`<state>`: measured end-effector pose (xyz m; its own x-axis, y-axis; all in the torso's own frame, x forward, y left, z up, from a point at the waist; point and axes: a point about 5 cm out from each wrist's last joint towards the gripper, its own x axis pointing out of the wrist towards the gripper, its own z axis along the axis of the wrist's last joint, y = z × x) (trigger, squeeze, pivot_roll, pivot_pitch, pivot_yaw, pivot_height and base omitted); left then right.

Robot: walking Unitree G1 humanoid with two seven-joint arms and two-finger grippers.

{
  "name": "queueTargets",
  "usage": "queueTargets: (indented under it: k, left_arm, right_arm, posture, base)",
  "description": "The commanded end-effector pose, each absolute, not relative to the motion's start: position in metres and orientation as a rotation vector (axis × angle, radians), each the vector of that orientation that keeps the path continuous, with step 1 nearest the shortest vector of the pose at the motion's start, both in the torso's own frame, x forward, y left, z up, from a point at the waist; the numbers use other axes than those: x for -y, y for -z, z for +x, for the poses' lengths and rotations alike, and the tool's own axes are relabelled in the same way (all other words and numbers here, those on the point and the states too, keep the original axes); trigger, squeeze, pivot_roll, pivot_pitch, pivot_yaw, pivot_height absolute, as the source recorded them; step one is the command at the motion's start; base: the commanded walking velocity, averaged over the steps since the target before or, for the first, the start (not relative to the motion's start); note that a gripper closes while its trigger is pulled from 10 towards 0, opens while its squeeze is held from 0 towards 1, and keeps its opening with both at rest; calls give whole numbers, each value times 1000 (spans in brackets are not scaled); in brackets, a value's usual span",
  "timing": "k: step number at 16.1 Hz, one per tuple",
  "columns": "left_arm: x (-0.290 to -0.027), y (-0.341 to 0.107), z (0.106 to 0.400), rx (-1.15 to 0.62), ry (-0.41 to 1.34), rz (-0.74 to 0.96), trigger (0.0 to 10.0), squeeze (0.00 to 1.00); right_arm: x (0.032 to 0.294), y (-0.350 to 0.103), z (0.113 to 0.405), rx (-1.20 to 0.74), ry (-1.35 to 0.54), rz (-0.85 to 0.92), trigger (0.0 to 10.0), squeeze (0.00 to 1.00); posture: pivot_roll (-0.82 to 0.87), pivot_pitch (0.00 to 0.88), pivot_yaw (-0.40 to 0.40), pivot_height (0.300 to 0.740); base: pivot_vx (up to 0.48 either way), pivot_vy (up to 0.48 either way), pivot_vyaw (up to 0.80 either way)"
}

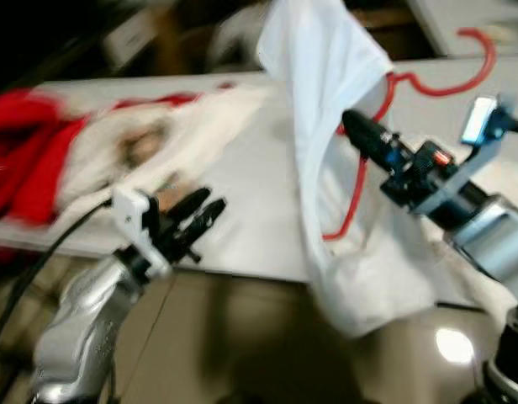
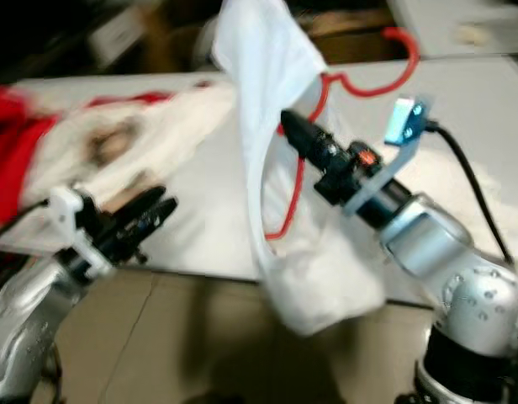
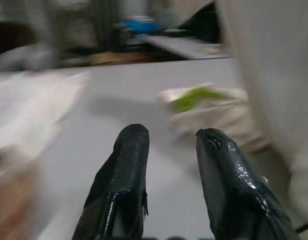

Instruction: Hang hanger

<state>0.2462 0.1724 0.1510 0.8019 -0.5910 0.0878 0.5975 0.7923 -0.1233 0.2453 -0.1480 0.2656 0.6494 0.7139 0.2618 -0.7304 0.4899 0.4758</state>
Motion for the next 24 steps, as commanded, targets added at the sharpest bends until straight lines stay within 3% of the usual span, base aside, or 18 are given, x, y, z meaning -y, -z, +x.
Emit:
queueTargets:
  k: [1,12,14,15,17,18,24]
  left_arm:
    - [-168,-155,244,54,633,-127,10000,0]
    - [-135,-165,237,59,650,-108,10000,0]
    - [-130,-167,238,69,664,-123,10000,0]
    - [-129,-170,238,80,669,-128,10000,0]
    - [-129,-175,240,99,673,-148,10000,0]
    - [-129,-175,241,99,673,-148,10000,0]
    - [-122,-175,239,89,704,-146,10000,0]
  right_arm:
    - [146,-274,237,47,-929,501,10000,0]
    - [157,-304,236,165,-953,383,10000,0]
    - [176,-329,243,281,-894,388,10000,0]
    - [198,-365,246,421,-836,376,10000,0]
    - [233,-449,225,743,-821,428,10000,0]
    - [235,-456,221,767,-828,423,10000,0]
    - [199,-388,245,443,-906,376,10000,0]
  posture:
    - [-150,77,170,740]
    - [-151,97,149,740]
    - [-147,96,153,740]
    - [-145,97,156,740]
    - [-154,99,160,740]
    - [-156,99,162,740]
    - [-145,100,173,740]
  base:
    - [0,0,769]
    - [0,0,761]
    - [0,0,741]
    - [0,0,738]
    - [0,0,728]
    - [0,0,719]
    - [0,0,708]
